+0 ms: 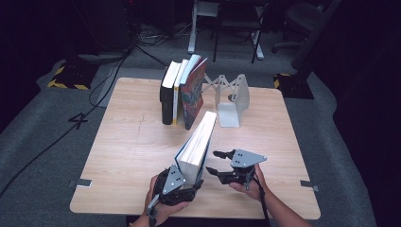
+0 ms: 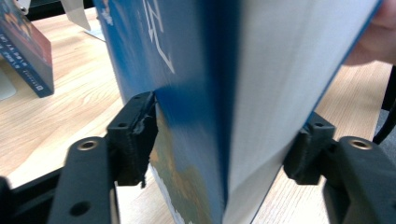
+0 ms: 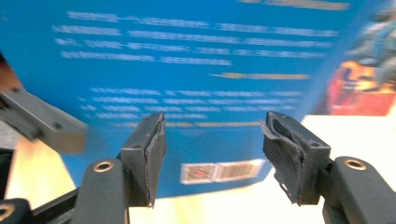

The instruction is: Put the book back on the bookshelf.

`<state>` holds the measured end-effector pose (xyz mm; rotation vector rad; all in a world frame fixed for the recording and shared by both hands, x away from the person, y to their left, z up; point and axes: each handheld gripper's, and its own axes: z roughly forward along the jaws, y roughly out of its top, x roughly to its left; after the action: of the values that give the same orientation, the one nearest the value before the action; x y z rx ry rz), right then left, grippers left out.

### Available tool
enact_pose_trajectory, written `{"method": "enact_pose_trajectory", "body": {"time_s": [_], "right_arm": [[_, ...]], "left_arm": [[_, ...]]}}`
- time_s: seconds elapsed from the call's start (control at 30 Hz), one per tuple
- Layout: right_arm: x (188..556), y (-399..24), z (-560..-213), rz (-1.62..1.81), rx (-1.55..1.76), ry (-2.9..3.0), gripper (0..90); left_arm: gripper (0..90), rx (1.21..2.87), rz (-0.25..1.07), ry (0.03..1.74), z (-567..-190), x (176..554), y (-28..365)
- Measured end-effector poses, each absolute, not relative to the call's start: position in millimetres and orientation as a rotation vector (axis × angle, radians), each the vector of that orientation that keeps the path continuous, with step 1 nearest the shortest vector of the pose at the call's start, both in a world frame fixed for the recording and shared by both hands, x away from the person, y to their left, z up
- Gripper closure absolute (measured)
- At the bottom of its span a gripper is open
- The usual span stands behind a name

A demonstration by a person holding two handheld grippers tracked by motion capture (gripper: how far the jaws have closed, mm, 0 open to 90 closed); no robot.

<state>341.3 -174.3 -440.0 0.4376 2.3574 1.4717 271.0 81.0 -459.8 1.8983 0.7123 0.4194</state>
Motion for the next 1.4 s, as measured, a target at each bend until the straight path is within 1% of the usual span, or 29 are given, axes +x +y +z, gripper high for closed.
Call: {"method": "enact_pose_trajectory", "body": {"time_s": [0.17,0.23,0.47,0.5,0.7,0.73,0.83,0.87,0.97,1.03,1.07,1.23,1.37,1.4], "right_arm": [[352,-198,-435,1.466,0.514,2.300,39.2],[356,-206,-434,1.473,0.551,2.288,38.9],[363,-217,-436,1.450,0.578,2.291,37.4],[363,-217,-436,1.450,0.578,2.291,37.4],[361,-213,-438,1.458,0.538,2.327,34.2],[360,-210,-438,1.474,0.512,2.349,30.9],[359,-207,-438,1.487,0.473,2.379,29.7],[358,-203,-439,1.497,0.438,2.396,29.4],[358,-198,-439,1.504,0.400,2.425,27.8],[360,-194,-440,1.513,0.383,2.446,28.7],[362,-188,-441,1.519,0.362,2.467,30.7],[360,-182,-444,1.508,0.345,2.480,28.5],[359,-185,-444,1.502,0.343,2.473,33.3],[357,-188,-444,1.489,0.323,2.468,36.9]], "left_arm": [[47.7,1.917,0.424,0.695,-458,274,92],[50.1,1.927,0.416,0.686,-457,276,96],[57.8,1.956,0.309,0.615,-455,286,115],[58.2,1.956,0.309,0.615,-455,286,115],[59.3,2.014,0.225,0.472,-452,287,129],[59.4,2.022,0.212,0.445,-451,287,131],[59.3,2.038,0.200,0.418,-450,289,135],[59.3,2.041,0.173,0.414,-450,292,138],[59.2,2.037,0.148,0.408,-451,296,141],[59.0,2.037,0.142,0.402,-451,298,142],[58.9,2.037,0.141,0.397,-451,299,142],[58.4,2.039,0.153,0.394,-451,298,142],[57.4,2.054,0.195,0.402,-449,298,143],[55.7,2.061,0.225,0.413,-448,296,144]]}}
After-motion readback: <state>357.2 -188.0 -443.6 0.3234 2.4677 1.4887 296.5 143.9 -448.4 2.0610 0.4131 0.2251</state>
